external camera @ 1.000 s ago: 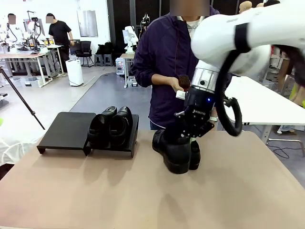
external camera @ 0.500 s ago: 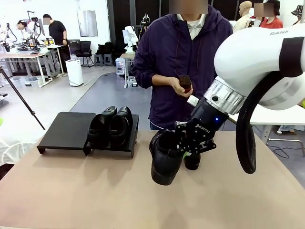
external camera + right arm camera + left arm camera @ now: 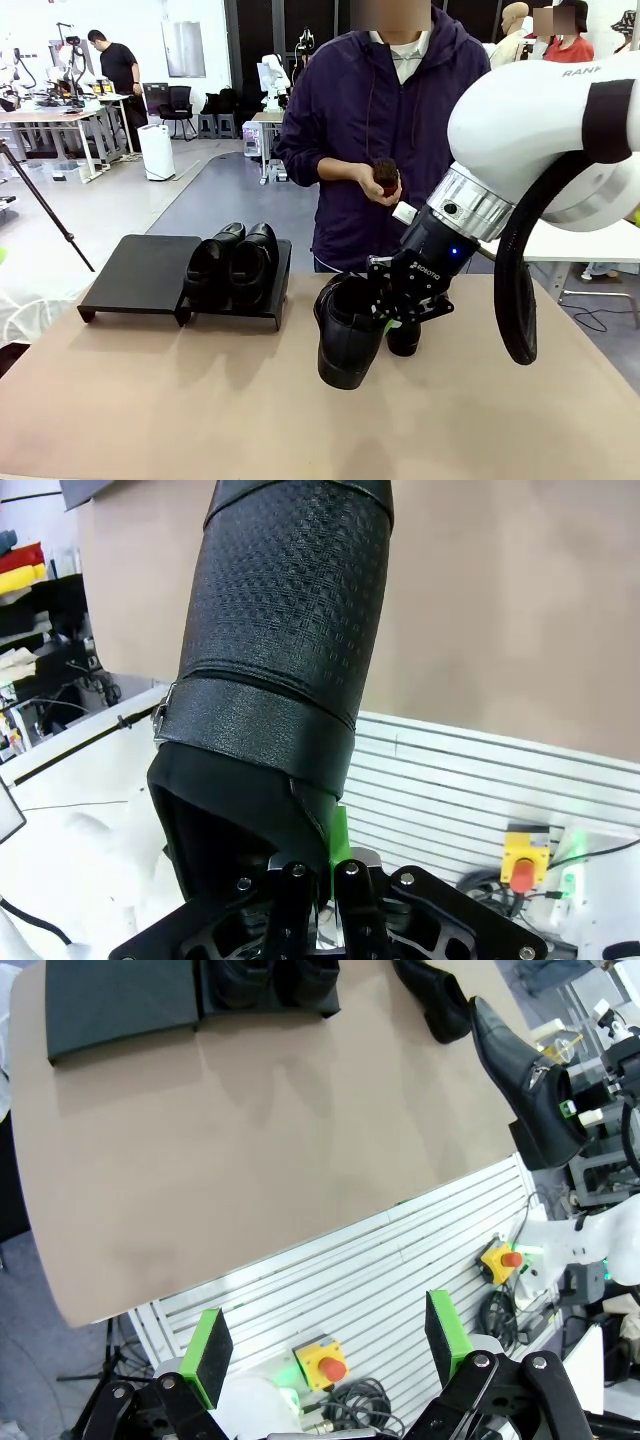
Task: Organize the shoes by placing them on the stand.
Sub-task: Pick up one Shoe and place it in the middle of the table.
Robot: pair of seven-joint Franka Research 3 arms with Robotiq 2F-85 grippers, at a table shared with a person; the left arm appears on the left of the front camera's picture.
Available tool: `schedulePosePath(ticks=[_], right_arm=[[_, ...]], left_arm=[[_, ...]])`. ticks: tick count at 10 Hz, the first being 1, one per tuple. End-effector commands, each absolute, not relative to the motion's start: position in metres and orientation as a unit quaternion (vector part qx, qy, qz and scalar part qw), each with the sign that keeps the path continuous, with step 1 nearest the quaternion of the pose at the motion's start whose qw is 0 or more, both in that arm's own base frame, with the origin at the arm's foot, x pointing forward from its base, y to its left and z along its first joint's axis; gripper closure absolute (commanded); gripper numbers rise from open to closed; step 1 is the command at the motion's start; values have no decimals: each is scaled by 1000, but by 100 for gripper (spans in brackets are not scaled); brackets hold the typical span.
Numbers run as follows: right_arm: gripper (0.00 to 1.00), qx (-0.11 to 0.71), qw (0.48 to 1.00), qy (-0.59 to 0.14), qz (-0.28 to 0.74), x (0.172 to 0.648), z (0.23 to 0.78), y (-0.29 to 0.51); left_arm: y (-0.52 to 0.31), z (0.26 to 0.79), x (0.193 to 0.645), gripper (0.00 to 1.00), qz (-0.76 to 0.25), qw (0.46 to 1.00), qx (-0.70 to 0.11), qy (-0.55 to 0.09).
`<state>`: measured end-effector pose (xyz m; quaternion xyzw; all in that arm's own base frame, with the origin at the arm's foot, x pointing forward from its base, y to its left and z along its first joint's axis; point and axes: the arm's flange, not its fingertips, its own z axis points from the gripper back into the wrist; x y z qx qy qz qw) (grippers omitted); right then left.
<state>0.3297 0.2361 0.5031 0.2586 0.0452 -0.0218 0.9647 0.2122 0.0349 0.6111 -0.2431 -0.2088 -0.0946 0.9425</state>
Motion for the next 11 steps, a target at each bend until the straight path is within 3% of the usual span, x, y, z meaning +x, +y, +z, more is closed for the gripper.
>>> schedulePosePath(ticks=[1, 5, 8, 11], right_arm=[[100, 284, 958, 34, -18, 327, 502, 250], [100, 268, 963, -6, 20, 274, 458, 338], [100, 255, 962, 14, 100, 287, 410, 401], [100, 236, 966, 21, 101, 304, 365, 447]], left_arm=[[34, 614, 210, 0, -91, 941, -252, -208], [34, 614, 210, 0, -91, 941, -252, -208], [34, 614, 210, 0, -91, 941, -252, -208], [34, 614, 210, 0, -91, 941, -252, -208]])
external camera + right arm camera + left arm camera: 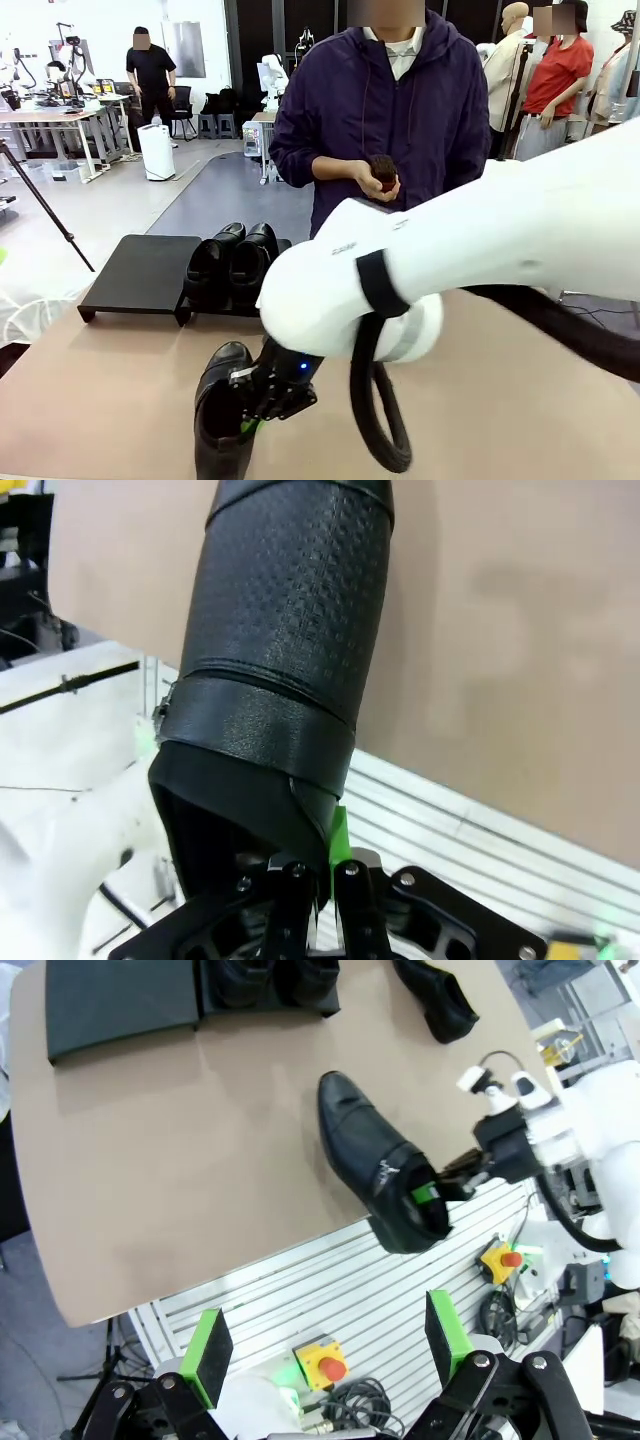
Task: Organize the shoes by placing them on the stand.
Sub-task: Pick up one Shoe and place it in the middle of the table.
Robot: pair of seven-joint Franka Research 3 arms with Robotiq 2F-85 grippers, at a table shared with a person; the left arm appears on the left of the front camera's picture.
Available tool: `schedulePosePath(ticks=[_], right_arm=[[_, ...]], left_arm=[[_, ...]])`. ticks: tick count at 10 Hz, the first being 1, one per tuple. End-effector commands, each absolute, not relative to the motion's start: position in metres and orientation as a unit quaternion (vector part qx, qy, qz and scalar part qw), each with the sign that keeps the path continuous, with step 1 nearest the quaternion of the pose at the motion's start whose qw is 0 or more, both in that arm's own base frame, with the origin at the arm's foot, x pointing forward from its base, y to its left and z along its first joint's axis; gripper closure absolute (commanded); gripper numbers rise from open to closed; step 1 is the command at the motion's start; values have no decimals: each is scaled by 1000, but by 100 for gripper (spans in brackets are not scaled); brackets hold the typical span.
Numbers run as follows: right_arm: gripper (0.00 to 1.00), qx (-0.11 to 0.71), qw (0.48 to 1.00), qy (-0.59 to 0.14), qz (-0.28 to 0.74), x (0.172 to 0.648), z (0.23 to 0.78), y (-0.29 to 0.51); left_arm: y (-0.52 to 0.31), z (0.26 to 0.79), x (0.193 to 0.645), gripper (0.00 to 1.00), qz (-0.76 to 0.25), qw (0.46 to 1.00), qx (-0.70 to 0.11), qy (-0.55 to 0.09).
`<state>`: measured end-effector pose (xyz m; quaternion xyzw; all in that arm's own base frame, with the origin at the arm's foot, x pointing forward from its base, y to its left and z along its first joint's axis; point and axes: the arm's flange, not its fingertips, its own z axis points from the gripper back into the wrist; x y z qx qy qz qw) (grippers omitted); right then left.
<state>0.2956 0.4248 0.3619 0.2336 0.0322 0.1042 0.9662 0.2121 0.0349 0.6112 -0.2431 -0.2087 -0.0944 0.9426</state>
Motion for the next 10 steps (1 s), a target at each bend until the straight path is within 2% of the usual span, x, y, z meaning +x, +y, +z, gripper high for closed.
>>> schedulePosePath(ticks=[1, 8, 9, 10], right_arm=[[100, 229, 969, 19, 92, 306, 356, 458], [100, 210, 977, -18, 12, 325, 324, 476], [73, 214, 977, -19, 11, 325, 324, 475], [16, 215, 976, -20, 11, 326, 323, 475]], left_arm=[[34, 614, 210, 0, -91, 941, -252, -208], [34, 614, 210, 0, -91, 941, -252, -208], [34, 614, 210, 0, -91, 941, -252, -208], [34, 614, 210, 0, -91, 941, -252, -208]])
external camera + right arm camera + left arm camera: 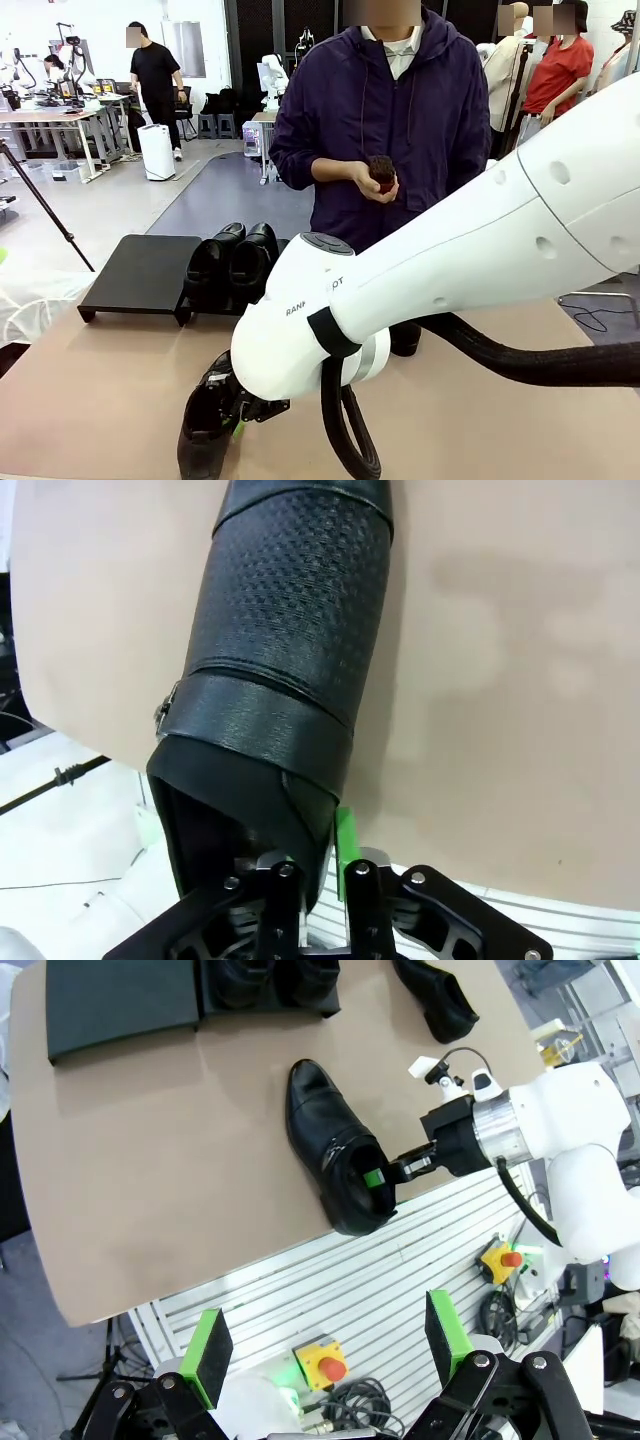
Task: Organize the shoes by placing them on the stand.
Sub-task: Pick up one Shoe and place it in the middle of the table.
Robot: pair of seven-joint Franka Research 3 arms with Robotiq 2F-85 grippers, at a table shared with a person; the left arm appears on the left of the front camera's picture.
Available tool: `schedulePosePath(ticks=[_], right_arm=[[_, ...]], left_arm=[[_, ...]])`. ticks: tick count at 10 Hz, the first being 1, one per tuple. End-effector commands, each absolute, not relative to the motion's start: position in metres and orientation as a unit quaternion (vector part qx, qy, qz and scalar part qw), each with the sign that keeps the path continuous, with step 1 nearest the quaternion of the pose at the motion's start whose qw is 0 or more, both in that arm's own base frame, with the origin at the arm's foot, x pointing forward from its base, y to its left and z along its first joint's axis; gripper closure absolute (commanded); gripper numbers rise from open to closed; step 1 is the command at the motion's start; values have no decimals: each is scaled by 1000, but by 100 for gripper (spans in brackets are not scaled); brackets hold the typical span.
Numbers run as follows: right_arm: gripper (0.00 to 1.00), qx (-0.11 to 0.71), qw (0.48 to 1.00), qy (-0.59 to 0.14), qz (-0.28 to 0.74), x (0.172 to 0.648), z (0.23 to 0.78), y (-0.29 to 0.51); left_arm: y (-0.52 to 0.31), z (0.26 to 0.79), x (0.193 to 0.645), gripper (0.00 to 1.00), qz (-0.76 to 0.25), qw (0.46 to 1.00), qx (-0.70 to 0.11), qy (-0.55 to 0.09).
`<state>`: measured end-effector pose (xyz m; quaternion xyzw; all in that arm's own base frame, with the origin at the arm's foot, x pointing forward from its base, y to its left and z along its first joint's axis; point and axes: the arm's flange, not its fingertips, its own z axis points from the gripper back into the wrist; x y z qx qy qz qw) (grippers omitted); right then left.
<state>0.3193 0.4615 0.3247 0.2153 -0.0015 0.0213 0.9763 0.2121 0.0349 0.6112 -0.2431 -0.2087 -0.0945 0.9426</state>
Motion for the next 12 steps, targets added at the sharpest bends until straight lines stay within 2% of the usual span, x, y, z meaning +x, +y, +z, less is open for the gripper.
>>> schedulePosePath(ticks=[1, 4, 6, 8, 12], right_arm=[[0, 217, 976, -22, 10, 327, 324, 474], [0, 232, 972, -26, 13, 323, 340, 463], [0, 247, 969, -4, 24, 310, 369, 439], [0, 275, 960, 5, 52, 288, 421, 384], [0, 278, 952, -51, 122, 264, 525, 208]], left_arm=[[34, 614, 210, 0, -91, 941, -252, -208], [34, 614, 210, 0, -91, 941, -252, -208], [34, 614, 210, 0, -91, 941, -252, -208], [34, 614, 210, 0, -91, 941, -252, -208], [34, 614, 210, 0, -91, 941, -252, -208]])
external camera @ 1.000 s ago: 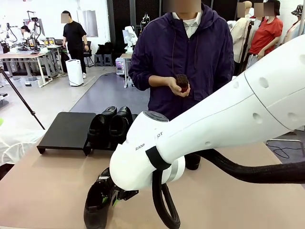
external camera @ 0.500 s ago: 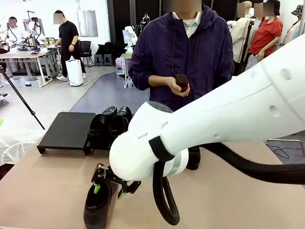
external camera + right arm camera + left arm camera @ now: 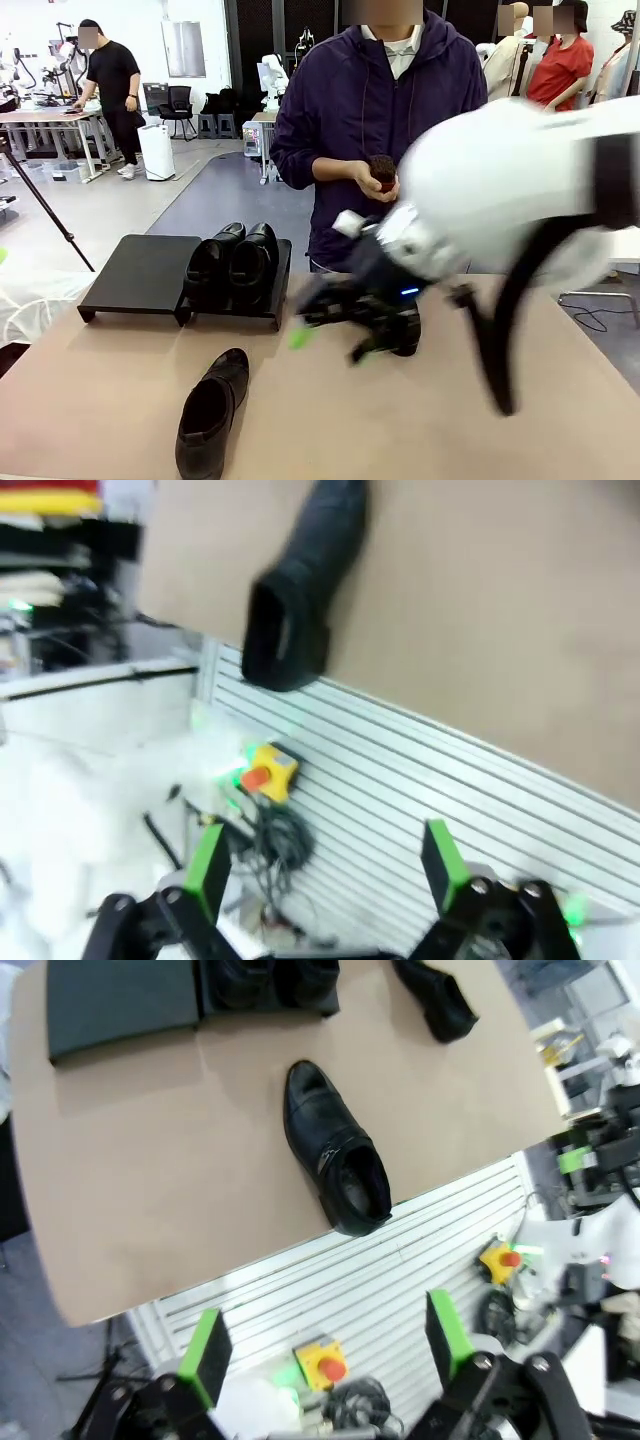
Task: Organize the shoes by placing them on the stand.
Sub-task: Pick up one Shoe and place it in the middle of the table, then place the Shoe from the middle of the table onto the Shoes Stand.
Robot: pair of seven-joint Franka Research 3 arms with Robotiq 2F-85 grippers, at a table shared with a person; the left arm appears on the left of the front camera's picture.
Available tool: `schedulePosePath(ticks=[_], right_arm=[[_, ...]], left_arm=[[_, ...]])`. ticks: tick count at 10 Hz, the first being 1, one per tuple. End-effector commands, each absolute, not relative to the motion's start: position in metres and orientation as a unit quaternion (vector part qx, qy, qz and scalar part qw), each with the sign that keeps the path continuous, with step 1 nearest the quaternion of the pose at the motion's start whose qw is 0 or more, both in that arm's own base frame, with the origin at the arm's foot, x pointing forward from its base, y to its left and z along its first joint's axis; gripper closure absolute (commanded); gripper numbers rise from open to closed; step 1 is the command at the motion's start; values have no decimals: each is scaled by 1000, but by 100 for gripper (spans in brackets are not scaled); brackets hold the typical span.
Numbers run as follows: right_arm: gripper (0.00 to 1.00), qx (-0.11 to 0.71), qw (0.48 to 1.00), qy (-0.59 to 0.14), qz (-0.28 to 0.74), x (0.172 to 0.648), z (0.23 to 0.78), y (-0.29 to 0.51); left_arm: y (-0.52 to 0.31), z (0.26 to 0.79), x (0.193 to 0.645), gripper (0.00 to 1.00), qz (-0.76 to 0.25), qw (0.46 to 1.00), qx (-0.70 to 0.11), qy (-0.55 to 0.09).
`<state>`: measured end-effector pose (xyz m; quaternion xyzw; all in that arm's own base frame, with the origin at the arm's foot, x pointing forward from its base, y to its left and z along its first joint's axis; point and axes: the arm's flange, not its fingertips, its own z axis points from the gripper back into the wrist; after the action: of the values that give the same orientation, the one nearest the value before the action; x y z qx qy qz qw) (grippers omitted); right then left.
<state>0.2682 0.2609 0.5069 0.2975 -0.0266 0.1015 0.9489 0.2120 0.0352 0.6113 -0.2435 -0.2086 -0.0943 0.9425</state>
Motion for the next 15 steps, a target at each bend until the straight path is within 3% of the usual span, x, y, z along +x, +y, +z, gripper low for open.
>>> schedulePosePath(ticks=[1, 5, 8, 9, 15], right_arm=[[0, 255, 959, -66, 104, 262, 543, 162], [0, 330, 936, -123, 3, 243, 555, 5], [0, 318, 938, -136, -25, 233, 543, 4], [0, 327, 935, -133, -27, 243, 572, -24], [0, 327, 935, -133, -27, 243, 572, -24]], left_arm=[[34, 614, 210, 0, -91, 941, -252, -208], [34, 614, 210, 0, -91, 941, -252, -208], [34, 614, 210, 0, -91, 941, -252, -208], [34, 614, 210, 0, -91, 941, -252, -208], [34, 614, 210, 0, -91, 941, -252, -208]])
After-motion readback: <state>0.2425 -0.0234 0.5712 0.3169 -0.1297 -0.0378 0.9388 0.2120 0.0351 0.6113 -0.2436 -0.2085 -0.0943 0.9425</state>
